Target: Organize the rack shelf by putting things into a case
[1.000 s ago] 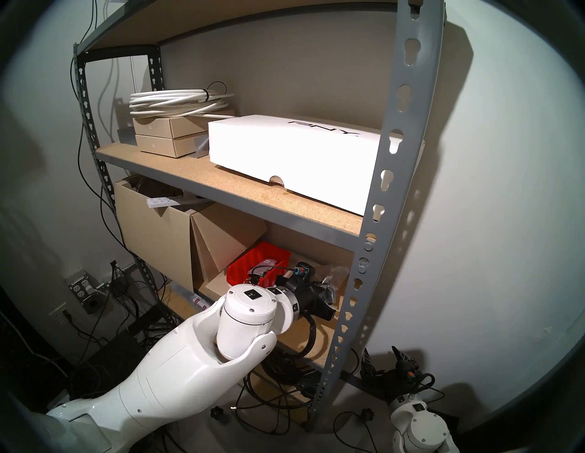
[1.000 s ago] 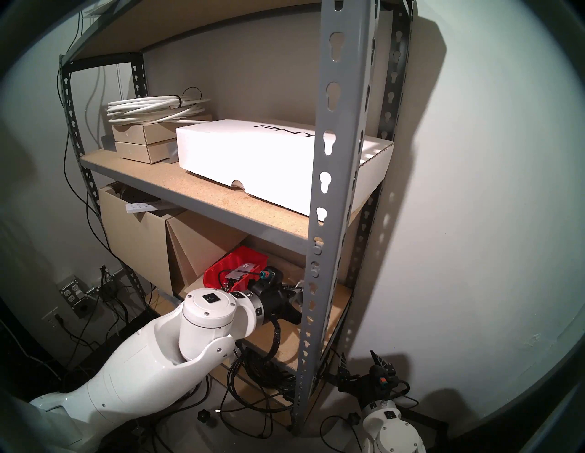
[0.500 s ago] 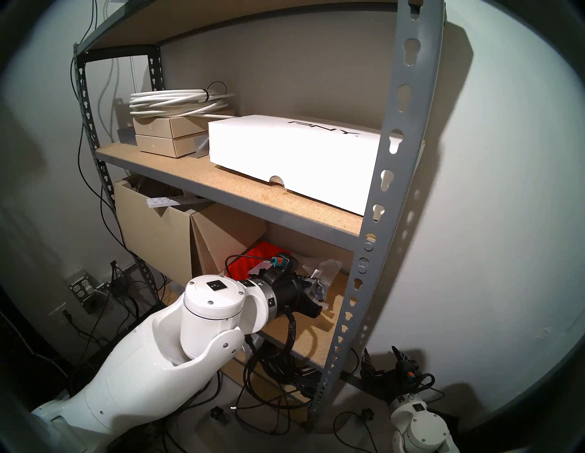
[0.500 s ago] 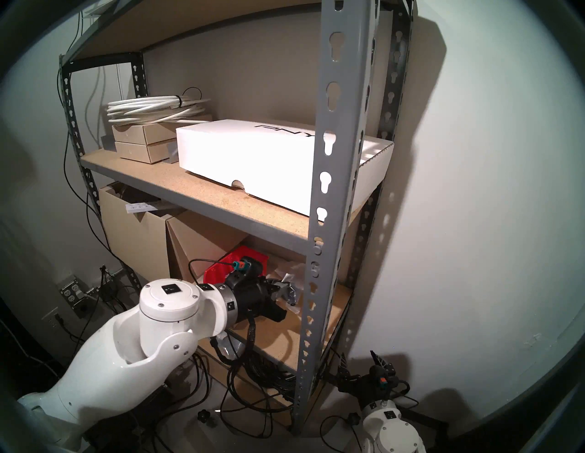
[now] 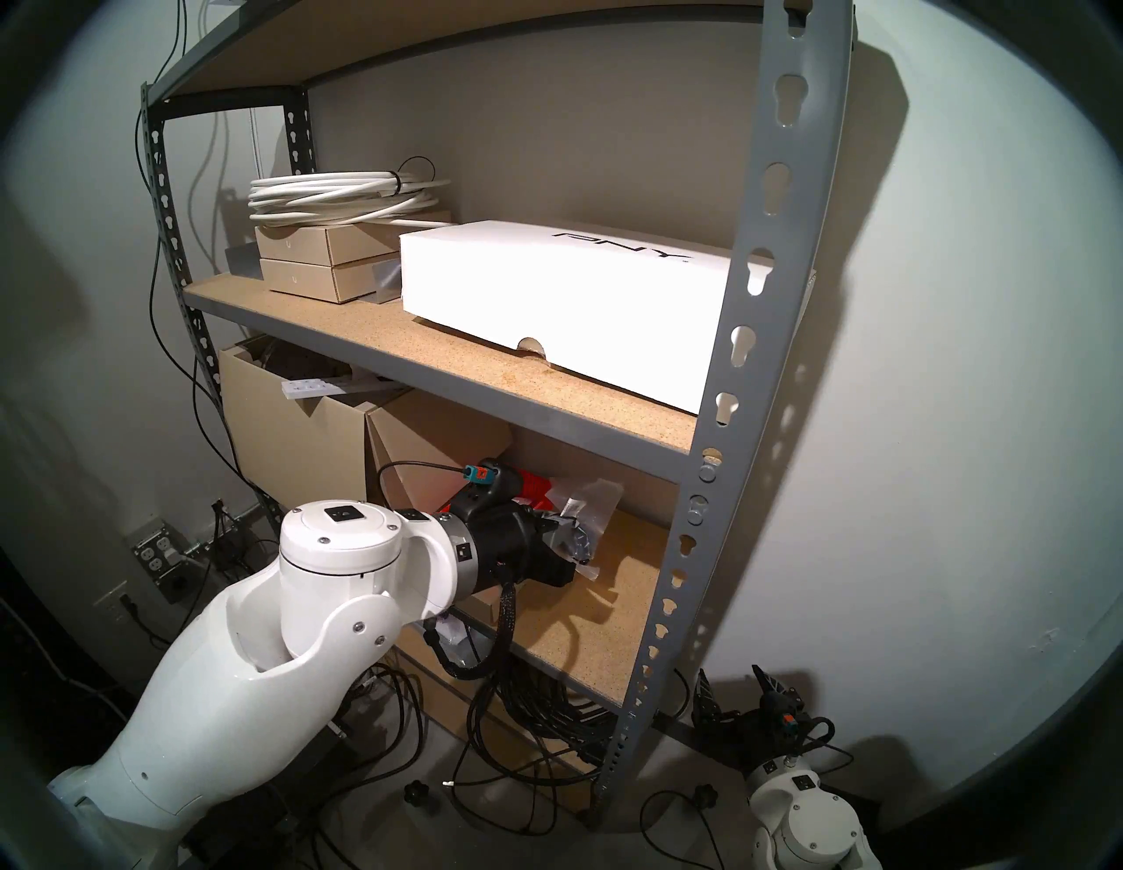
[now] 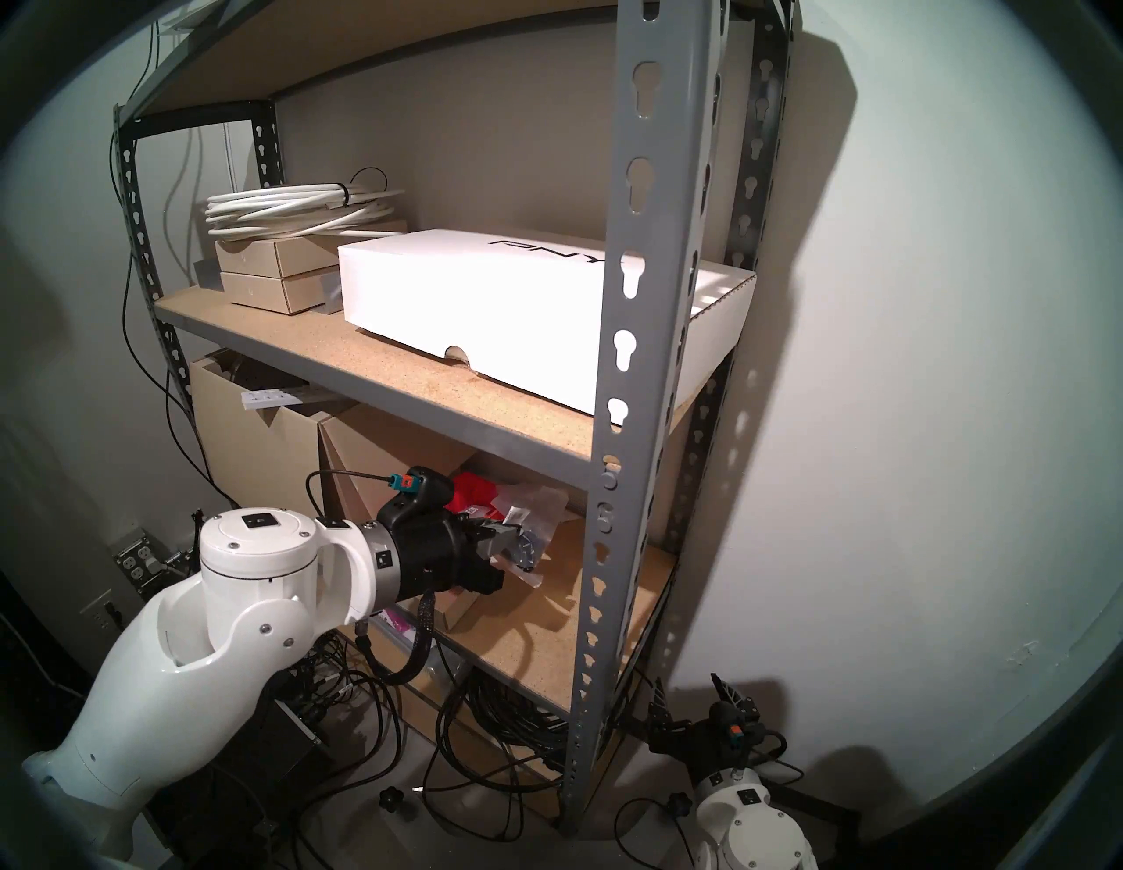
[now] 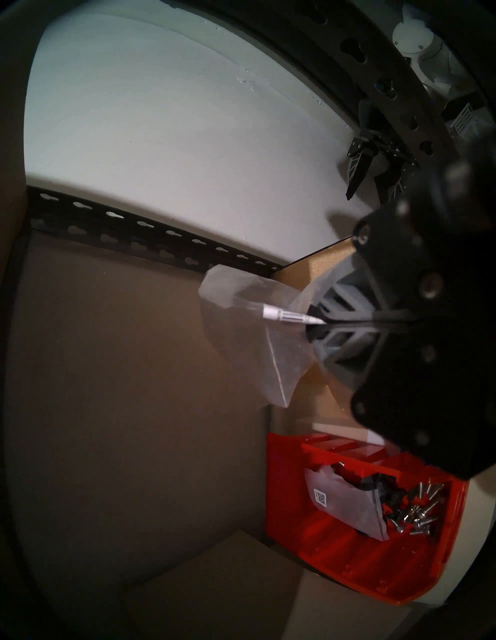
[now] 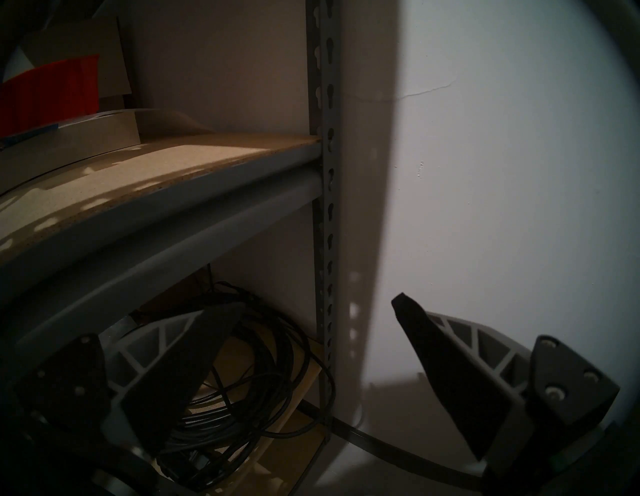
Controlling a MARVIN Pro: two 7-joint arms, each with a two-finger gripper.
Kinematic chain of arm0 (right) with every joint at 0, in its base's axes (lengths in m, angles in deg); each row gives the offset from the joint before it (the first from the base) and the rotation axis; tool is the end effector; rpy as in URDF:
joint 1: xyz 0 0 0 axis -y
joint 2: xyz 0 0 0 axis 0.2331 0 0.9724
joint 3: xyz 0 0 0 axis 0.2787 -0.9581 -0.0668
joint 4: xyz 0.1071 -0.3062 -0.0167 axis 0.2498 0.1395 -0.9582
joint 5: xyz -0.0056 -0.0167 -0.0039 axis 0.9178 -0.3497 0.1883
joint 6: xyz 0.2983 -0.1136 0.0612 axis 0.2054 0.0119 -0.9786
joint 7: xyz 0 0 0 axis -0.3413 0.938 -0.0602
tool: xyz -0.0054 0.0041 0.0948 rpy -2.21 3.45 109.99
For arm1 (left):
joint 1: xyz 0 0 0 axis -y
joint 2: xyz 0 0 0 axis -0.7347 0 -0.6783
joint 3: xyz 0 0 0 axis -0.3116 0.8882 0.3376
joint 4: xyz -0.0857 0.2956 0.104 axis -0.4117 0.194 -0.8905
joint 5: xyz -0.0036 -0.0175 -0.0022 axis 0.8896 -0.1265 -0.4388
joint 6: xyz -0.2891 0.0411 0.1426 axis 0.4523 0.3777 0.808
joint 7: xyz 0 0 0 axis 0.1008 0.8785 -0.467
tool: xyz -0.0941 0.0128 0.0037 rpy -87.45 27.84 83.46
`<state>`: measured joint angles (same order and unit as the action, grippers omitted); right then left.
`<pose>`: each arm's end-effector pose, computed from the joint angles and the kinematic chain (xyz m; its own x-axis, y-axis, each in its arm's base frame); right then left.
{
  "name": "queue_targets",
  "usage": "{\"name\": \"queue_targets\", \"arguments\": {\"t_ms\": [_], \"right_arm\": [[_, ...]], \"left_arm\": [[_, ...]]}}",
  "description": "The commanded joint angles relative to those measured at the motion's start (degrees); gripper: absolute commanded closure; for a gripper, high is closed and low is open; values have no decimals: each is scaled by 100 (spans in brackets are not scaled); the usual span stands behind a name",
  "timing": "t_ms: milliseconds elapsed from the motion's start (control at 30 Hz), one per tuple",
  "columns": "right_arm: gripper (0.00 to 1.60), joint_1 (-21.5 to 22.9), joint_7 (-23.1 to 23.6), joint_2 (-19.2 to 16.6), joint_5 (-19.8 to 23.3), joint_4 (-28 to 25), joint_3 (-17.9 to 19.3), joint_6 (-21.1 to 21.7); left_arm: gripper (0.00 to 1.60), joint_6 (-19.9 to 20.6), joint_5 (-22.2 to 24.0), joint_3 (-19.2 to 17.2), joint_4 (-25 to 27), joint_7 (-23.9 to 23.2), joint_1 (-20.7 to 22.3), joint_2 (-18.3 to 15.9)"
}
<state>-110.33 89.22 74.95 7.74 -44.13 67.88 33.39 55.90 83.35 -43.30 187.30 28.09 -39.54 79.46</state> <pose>0.2092 -0.0314 -0.4617 0.3056 0.0087 0.9521 0.0228 -0.9997 0.0018 0.3321 -0.0603 -0.1901 0.3857 -0.1756 0.9057 -0.6294 -0.7679 0.1191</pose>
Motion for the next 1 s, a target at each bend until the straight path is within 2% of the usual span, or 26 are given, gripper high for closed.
{"name": "queue_targets", "arguments": {"t_ms": [0, 233, 733, 967], "right_arm": [[0, 3, -1, 3, 2, -103, -1, -10], [0, 3, -1, 3, 2, -104, -1, -9], [0, 2, -1, 3, 2, -104, -1, -9], [0, 3, -1, 3, 2, -102, -1, -10]], "left_arm": [[160, -64, 65, -261, 0, -94, 122, -79], [160, -141, 166, -453, -254, -234, 127, -155], [160, -256, 294, -882, -332, -319, 0, -319], [160, -328, 266, -1075, -597, -315, 12, -407]]}}
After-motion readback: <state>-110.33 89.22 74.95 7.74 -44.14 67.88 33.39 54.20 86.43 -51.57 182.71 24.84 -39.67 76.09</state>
